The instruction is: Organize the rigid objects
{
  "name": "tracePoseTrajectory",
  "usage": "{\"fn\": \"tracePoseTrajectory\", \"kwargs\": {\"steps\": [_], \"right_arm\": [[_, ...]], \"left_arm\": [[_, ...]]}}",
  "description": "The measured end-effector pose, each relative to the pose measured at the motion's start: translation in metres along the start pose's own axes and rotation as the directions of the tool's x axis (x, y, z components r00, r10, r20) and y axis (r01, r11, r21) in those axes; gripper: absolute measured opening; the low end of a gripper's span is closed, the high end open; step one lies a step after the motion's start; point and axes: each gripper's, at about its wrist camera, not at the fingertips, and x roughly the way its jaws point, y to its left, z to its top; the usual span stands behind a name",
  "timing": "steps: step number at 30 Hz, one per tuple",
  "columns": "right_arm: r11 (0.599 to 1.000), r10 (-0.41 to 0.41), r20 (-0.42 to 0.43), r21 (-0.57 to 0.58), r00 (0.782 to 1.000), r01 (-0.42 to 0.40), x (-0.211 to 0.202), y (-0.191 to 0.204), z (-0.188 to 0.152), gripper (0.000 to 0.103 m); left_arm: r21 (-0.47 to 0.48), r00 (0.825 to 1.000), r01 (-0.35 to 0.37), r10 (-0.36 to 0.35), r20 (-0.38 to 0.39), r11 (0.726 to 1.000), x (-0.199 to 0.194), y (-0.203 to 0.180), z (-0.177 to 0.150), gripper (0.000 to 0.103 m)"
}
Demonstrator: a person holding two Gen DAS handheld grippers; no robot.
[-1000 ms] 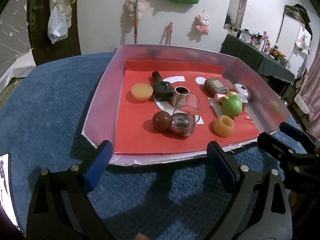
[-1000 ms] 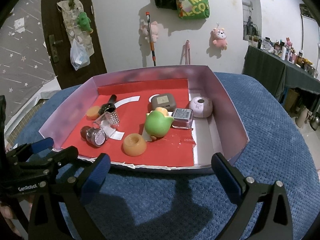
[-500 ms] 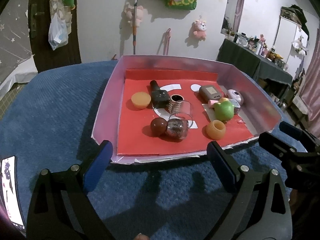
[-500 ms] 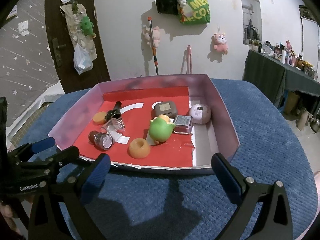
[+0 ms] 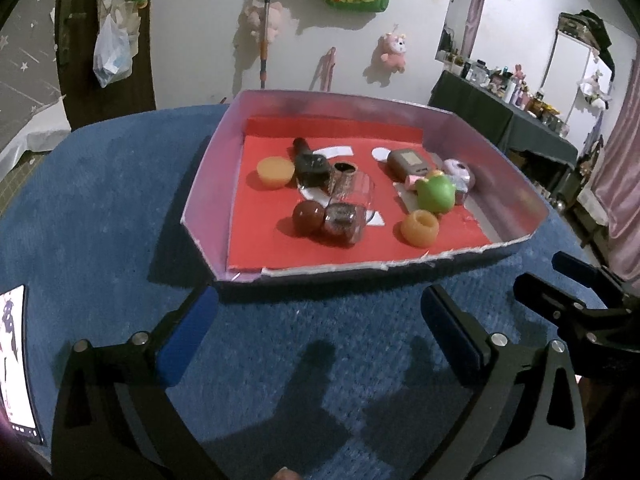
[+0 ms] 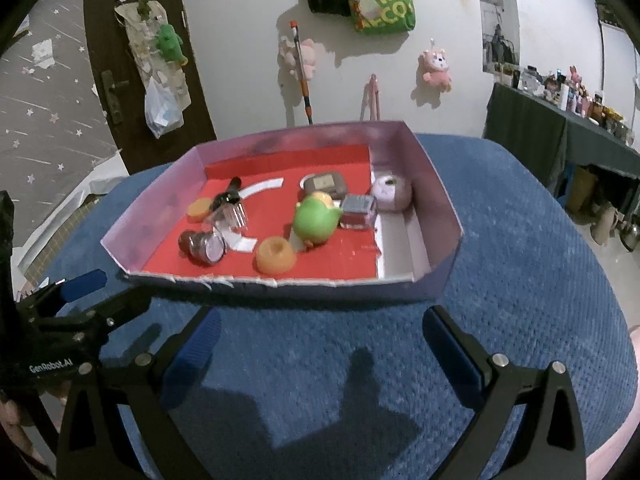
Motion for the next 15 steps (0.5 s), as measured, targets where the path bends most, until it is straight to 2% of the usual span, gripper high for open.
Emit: {"fn": "tracePoseTrajectory", "kwargs": {"steps": [15], "right_arm": [[1.000, -0.008, -0.090, 0.007, 0.996, 0.008, 0.014, -0.006, -0.027, 0.103]], "left_arm": [[-0.006, 0.995, 0.000, -0.001, -0.098, 1.000, 0.022, -0.001, -0.024, 0.103]]}}
